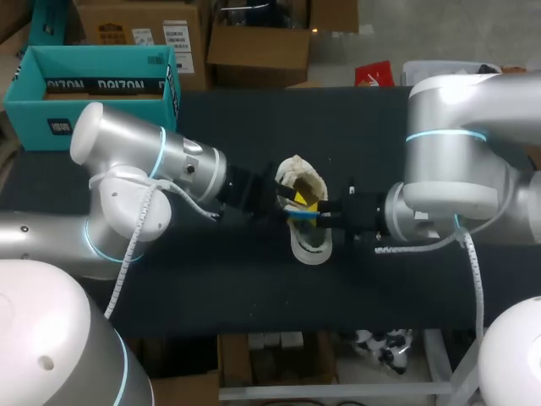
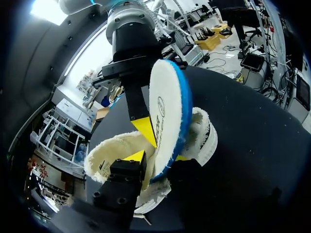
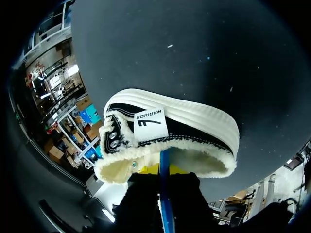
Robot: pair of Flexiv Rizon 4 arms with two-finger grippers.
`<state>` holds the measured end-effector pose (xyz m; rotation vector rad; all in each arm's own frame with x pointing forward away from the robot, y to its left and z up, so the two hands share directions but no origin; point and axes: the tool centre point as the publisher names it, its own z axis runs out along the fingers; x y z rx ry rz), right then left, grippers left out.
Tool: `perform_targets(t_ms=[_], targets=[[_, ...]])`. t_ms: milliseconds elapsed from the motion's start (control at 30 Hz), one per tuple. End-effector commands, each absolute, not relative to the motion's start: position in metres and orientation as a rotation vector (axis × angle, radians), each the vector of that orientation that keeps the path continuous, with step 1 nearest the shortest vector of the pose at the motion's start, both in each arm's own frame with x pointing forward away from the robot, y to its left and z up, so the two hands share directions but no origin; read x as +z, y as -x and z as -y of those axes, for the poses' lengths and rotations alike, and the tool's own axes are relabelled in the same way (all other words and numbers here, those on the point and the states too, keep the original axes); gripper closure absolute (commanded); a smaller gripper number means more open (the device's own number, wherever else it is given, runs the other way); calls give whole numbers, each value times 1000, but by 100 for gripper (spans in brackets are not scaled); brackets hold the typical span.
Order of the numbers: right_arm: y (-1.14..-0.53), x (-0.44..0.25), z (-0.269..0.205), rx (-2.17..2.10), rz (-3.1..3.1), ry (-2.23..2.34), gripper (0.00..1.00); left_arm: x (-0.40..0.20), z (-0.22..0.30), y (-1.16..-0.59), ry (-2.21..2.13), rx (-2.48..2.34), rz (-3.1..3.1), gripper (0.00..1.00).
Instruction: Open the shoe tongue, take the insole out of the shoe, put the insole back into the shoe, and pack the shoe into the shoebox
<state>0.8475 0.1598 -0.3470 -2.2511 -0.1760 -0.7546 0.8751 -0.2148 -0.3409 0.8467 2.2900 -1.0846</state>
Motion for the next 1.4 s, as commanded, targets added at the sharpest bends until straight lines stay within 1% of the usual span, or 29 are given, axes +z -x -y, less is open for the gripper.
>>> perform_targets(t_ms=[33,333,433,467,500,533,567,633,667,700,733,767,867,900,933,967,1033,1067,1100,1133,1400], targets=[[-845,-348,-157,-769,167,2249,100,-335,203,-857,-849,-1101,-2254,69],[-844,-348,-155,-767,157,2259,100,-326,198,-849,-849,-1122,-2219,68],[-844,-347,-155,-761,158,2268,100,-324,200,-849,-845,-1126,-2211,70],[-845,-347,-155,-760,158,2269,100,-324,202,-848,-845,-1128,-2210,73],[-845,-347,-155,-759,159,2269,100,-325,203,-848,-846,-1128,-2208,80],[-845,-347,-155,-756,159,2270,100,-325,205,-848,-846,-1127,-2206,96],[-845,-347,-155,-753,162,2267,100,-327,206,-848,-850,-1120,-2207,100],[-844,-346,-157,-751,164,2267,100,-329,208,-848,-855,-1111,-2209,100],[-843,-344,-157,-752,164,2272,89,-329,209,-848,-855,-1109,-2210,100],[-840,-342,-157,-758,163,2275,55,-330,209,-848,-856,-1108,-2210,100],[-836,-339,-158,-765,162,2279,1,-330,209,-847,-857,-1107,-2210,100],[-833,-336,-158,-773,159,2284,0,-330,209,-847,-857,-1107,-2210,100],[-822,-328,-158,-783,158,2304,0,-331,209,-847,-854,-1106,-2207,100],[-819,-326,-158,-784,158,2306,12,-330,208,-847,-851,-1107,-2206,100],[-816,-324,-158,-789,157,2313,42,-330,207,-847,-848,-1108,-2206,100],[-813,-322,-159,-792,157,2316,58,-330,207,-848,-846,-1108,-2206,100],[-811,-320,-159,-797,158,2324,71,-330,207,-848,-843,-1107,-2206,100],[-810,-319,-159,-799,158,2325,74,-330,207,-848,-842,-1107,-2207,100],[-810,-319,-159,-800,159,2326,95,-330,207,-848,-842,-1107,-2207,100],[-810,-319,-160,-800,160,2328,100,-331,207,-848,-841,-1107,-2206,100],[-816,-328,-162,-784,164,2325,100,-332,212,-846,-836,-1109,-2200,100]])
